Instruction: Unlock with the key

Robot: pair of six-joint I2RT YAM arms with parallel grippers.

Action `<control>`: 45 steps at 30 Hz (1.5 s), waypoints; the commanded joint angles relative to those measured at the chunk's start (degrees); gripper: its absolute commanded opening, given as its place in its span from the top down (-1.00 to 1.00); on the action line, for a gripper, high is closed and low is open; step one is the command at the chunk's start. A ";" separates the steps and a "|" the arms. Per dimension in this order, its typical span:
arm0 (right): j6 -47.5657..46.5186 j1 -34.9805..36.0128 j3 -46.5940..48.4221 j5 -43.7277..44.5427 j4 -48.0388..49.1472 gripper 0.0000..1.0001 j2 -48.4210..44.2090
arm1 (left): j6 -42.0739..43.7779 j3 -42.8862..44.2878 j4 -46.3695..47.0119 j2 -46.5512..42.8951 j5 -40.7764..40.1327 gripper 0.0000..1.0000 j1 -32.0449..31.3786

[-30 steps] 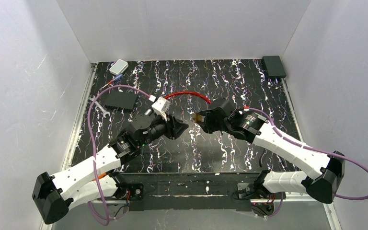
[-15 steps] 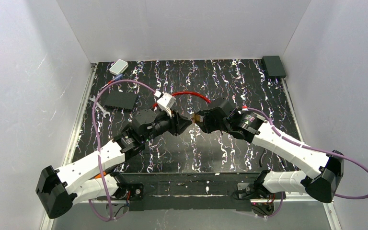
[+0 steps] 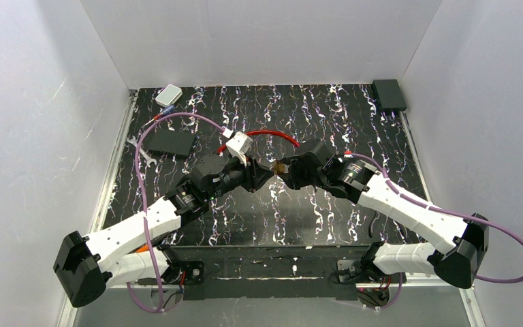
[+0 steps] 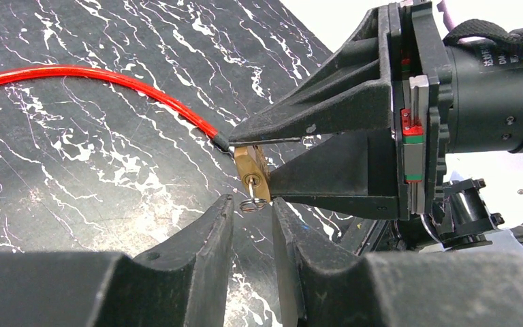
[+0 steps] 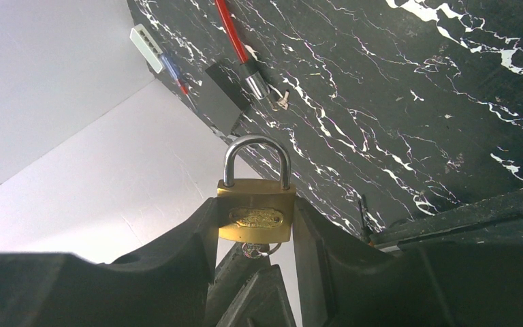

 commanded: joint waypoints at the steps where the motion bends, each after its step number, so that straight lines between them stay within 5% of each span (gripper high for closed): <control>1: 0.14 0.08 -0.09 0.28 2.56 0.97 -0.26 | 1.23 2.49 1.45 0.11 -0.40 0.49 0.18; 10: -0.06 0.08 -0.20 -0.13 3.04 0.97 -0.16 | 2.54 3.00 1.59 1.09 -1.06 0.35 0.13; 23: 0.03 0.08 -0.28 -0.06 3.27 0.97 -0.33 | 3.93 2.75 1.63 1.58 -0.57 1.00 0.14; 45: -0.58 0.08 0.23 -1.43 3.13 0.97 -0.07 | 16.54 2.27 1.63 1.62 1.04 1.00 0.15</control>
